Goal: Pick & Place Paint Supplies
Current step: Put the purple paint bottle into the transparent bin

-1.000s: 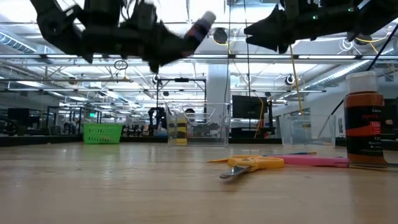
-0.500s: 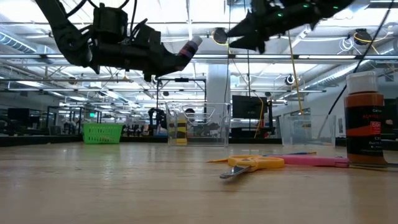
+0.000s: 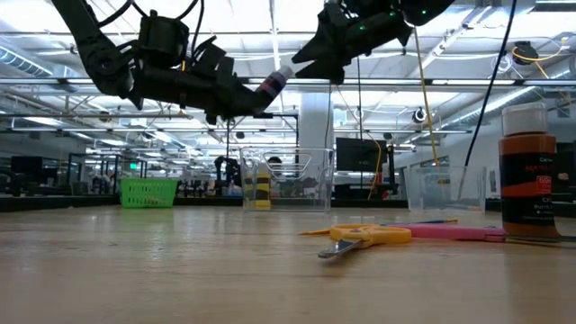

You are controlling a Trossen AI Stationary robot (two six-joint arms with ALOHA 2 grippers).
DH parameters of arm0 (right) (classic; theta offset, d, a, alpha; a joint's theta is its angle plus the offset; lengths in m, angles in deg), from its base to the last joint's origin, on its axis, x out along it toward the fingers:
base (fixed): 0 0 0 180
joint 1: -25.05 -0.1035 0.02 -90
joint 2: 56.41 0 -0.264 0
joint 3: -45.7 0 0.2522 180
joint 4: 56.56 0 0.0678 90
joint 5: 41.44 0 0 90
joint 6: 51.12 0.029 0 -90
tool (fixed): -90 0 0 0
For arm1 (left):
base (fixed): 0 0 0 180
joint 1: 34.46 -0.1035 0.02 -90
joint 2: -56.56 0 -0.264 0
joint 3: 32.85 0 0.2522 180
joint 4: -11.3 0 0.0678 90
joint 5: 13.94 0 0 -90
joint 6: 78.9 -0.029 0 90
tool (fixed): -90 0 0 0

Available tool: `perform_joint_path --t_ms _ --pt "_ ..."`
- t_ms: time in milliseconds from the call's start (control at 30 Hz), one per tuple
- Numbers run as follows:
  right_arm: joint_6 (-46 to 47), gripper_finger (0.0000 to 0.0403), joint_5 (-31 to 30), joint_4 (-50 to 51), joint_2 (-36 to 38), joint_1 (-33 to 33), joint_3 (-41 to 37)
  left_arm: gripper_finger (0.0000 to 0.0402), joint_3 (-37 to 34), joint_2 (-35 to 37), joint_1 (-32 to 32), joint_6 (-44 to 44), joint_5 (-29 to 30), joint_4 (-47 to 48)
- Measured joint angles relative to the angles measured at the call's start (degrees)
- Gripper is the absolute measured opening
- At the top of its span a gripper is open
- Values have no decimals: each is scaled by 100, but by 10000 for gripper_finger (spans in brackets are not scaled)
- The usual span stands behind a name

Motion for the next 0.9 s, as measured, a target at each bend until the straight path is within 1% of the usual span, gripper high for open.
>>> perform_joint_path --t_ms 233,667,800,900 --pt "51 238 7 -109 -68 -150 8 122 1 -1 1 -51 107 71" --pt "11 238 -42 -105 -69 -475 13 122 1 -1 37 -27 90 72" --pt "35 238 -323 -117 -114 -473 11 122 1 -1 120 -114 99 73" --pt "91 238 -318 -178 -272 -471 3 122 1 -1 145 -125 80 67"
